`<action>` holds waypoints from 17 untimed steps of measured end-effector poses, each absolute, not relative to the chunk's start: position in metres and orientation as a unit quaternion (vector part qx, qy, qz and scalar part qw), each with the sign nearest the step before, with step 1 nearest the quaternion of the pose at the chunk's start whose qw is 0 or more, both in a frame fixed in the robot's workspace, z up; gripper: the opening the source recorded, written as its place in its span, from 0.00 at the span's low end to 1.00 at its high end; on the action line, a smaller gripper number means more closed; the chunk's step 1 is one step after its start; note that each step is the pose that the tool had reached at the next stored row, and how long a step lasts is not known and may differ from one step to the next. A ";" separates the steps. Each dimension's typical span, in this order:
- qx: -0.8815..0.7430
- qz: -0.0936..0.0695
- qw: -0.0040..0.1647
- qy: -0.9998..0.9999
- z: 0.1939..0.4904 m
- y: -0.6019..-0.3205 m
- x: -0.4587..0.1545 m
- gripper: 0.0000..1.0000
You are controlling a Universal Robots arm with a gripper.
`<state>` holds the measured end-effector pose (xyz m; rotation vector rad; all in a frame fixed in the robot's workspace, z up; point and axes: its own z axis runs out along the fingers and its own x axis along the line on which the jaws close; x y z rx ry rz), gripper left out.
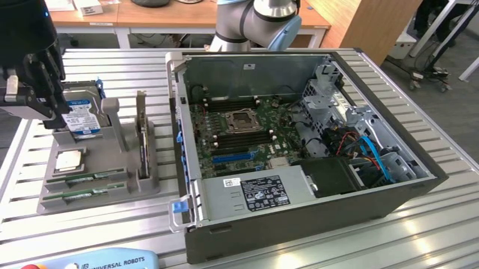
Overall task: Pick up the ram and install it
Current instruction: 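Pick up the ram and move it above insertion slot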
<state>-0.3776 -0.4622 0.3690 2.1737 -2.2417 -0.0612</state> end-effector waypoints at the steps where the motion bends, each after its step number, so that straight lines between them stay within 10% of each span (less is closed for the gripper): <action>1: 0.696 -0.020 0.009 -0.718 0.369 -0.462 -0.378 0.36; 17: 0.696 -0.020 0.009 -0.718 0.363 -0.462 -0.378 0.36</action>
